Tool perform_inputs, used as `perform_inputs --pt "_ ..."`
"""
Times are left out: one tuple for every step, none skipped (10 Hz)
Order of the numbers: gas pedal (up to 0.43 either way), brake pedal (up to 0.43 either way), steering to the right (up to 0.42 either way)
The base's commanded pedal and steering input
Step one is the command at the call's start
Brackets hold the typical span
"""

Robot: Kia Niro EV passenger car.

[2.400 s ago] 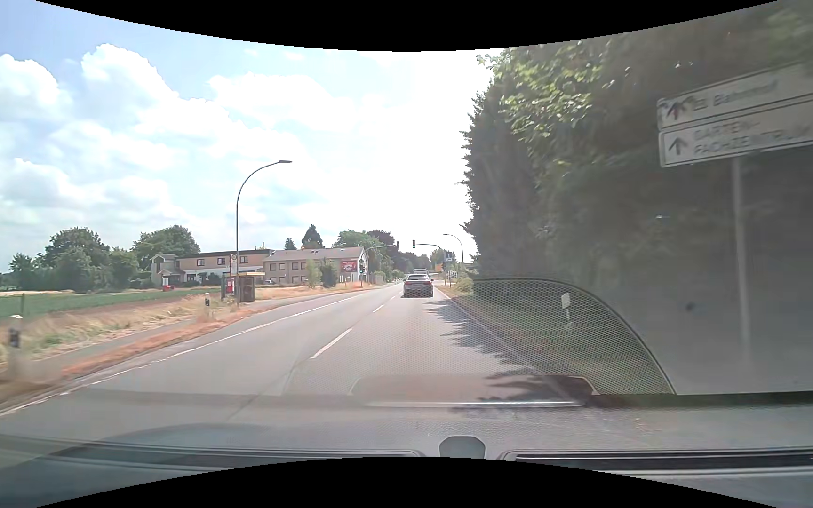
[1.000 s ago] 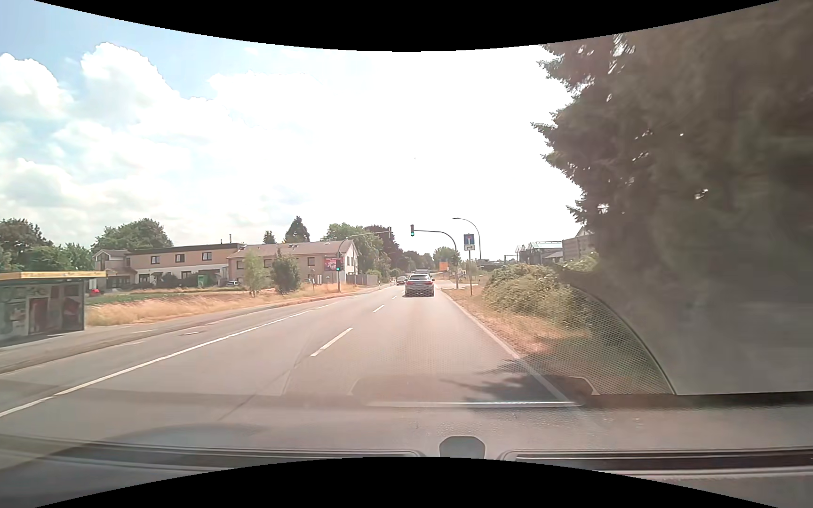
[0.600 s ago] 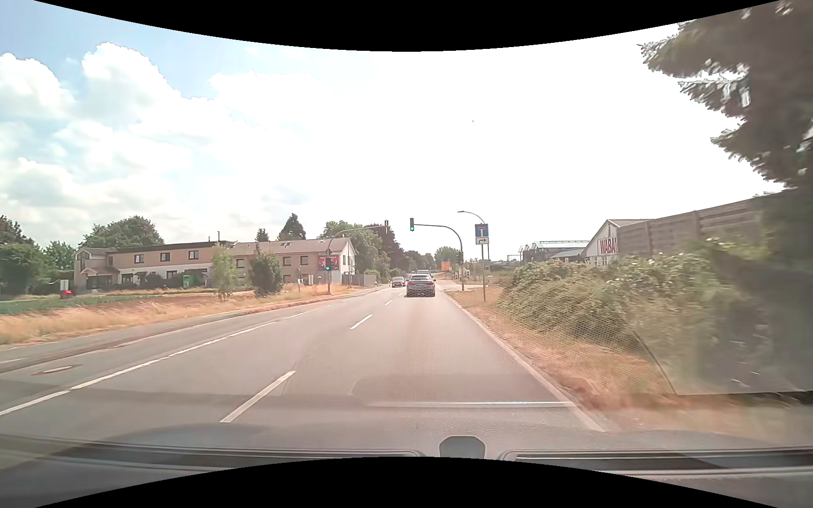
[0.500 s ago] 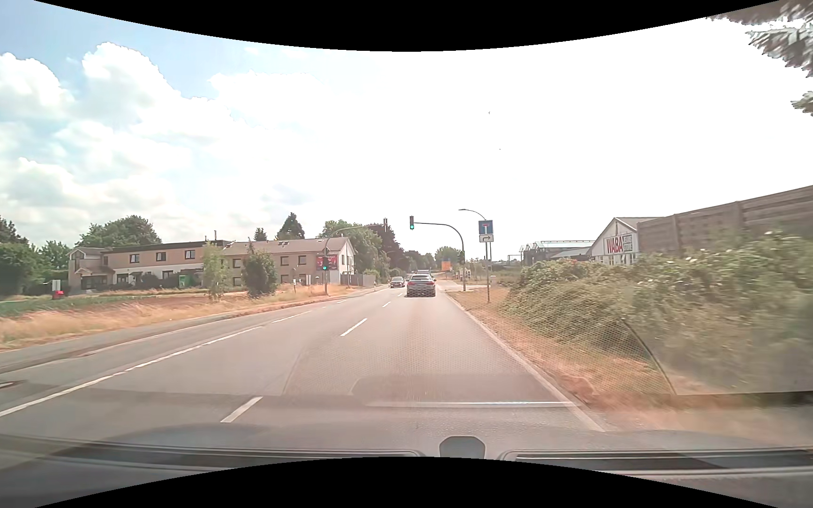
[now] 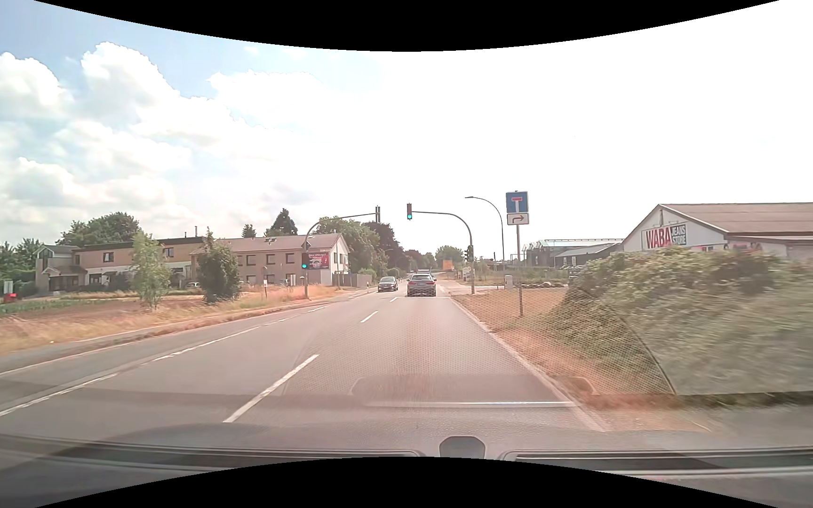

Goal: Follow the waypoints while adhering to traffic rules and regulations

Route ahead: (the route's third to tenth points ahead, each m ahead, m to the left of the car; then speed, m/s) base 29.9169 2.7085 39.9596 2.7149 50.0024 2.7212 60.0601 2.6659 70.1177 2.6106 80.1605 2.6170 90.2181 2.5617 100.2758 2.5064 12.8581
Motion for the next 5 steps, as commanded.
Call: perform_inputs --pt "0.15 0.0 -0.002" --pt "0.138 0.0 -0.002" --pt "0.13 0.0 -0.002" --pt "0.118 0.0 -0.002" --pt "0.118 0.0 -0.002"
